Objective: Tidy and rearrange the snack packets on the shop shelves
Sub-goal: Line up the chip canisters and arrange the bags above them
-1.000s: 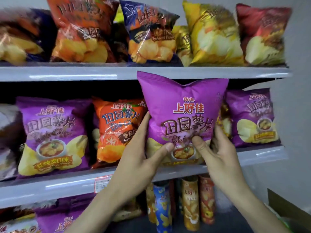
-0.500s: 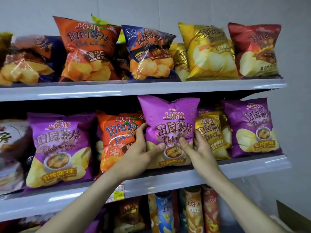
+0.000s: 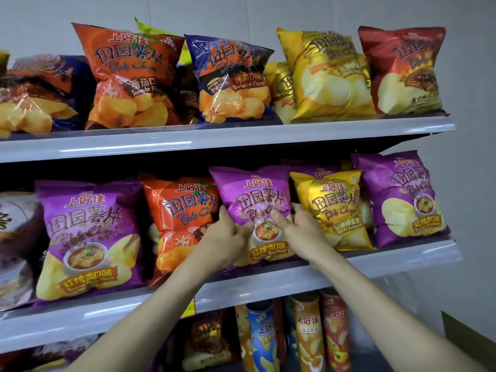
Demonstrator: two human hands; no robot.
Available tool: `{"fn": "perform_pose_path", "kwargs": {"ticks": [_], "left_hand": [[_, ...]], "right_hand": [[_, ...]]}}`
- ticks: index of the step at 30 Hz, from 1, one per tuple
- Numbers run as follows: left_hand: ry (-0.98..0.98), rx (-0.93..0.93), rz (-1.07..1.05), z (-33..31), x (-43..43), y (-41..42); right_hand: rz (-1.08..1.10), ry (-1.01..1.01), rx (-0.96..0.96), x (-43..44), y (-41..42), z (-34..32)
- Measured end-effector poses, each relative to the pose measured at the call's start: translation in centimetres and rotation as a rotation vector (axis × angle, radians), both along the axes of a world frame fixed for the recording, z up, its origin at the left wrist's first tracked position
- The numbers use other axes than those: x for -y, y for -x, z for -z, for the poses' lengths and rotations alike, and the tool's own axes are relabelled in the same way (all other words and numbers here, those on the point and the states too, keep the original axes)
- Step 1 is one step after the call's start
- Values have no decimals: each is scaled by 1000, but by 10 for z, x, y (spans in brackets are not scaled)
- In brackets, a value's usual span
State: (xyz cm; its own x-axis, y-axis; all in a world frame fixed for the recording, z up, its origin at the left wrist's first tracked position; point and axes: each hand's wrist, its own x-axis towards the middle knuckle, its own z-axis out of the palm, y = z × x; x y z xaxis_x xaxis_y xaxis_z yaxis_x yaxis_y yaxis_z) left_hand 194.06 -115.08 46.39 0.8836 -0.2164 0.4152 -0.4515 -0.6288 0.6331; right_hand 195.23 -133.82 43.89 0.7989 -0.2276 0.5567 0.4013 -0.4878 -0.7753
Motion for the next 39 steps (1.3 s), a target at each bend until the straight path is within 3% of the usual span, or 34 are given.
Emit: {"fn": "perform_pose_path", "kwargs": {"ticks": [11, 26, 33, 39], "left_hand": [[-262, 357, -79, 26, -13, 31], [-243, 250, 61, 43, -21, 20], [-200, 326, 119, 67, -37, 52], [-227, 284, 179, 90, -46, 80]], "right_hand": [[87, 227, 41, 4, 35, 22], [232, 402, -34, -7, 55, 30], [297, 527, -11, -4, 91, 48], [358, 575, -5, -5, 134, 80]]}}
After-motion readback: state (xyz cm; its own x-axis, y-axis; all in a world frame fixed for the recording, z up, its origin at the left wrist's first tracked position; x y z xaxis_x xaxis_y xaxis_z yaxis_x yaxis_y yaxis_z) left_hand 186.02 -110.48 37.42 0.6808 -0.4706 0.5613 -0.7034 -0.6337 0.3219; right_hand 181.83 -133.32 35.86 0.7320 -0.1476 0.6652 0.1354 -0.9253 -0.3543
